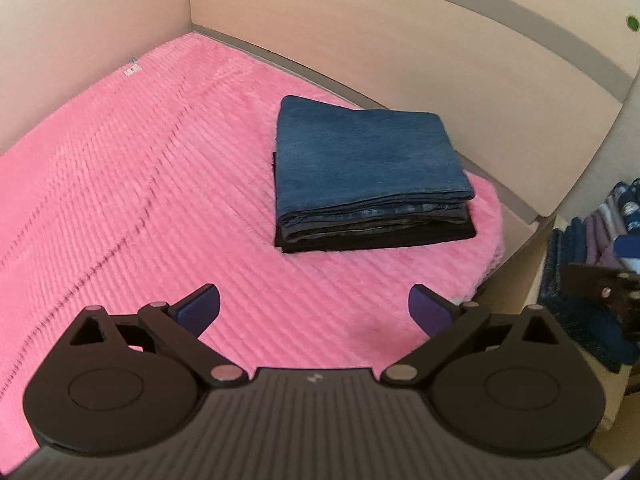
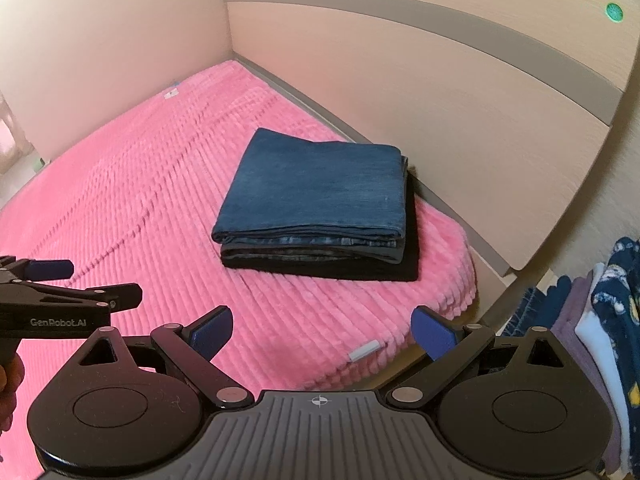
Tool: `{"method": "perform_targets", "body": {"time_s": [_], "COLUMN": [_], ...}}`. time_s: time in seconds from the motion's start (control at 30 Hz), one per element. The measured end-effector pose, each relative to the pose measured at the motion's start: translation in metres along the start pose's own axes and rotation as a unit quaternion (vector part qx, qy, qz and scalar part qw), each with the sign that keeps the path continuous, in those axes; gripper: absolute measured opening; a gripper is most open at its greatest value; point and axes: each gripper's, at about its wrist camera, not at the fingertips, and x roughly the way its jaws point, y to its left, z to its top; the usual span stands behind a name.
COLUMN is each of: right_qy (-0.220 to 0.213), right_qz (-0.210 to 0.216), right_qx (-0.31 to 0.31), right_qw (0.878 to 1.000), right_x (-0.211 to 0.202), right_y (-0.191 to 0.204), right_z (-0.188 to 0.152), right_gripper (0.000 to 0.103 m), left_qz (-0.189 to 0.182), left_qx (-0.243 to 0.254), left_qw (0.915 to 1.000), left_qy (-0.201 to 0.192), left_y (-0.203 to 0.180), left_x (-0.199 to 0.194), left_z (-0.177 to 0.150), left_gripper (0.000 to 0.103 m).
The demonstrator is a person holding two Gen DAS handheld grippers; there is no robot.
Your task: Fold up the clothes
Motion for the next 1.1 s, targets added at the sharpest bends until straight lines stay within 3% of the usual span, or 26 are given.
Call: {"method": "perform_targets", "body": {"time_s": [0.13,1.1], "right_qy": [0.0,0.004], "right_qz": [0.002,0.011], "right_qx": [-0.005,-0.01], "right_qw": [1.0,1.0], "right_x": [0.002,0.005], "right_y": [0.002,0.004], "right_z": [0.0,-0.002], "right_gripper": [0.098,0.098], "left_qz": [0.014,0.0], "left_qx": [0.005,0.004], "left_qw": [0.9999,1.0], "left_qy": [-0.005,0.002], "left_y": [-0.001,-0.017], "left_x": [0.0,0.003], "left_z": [0.0,0.001], "left_gripper": [0.099,0.102]}}
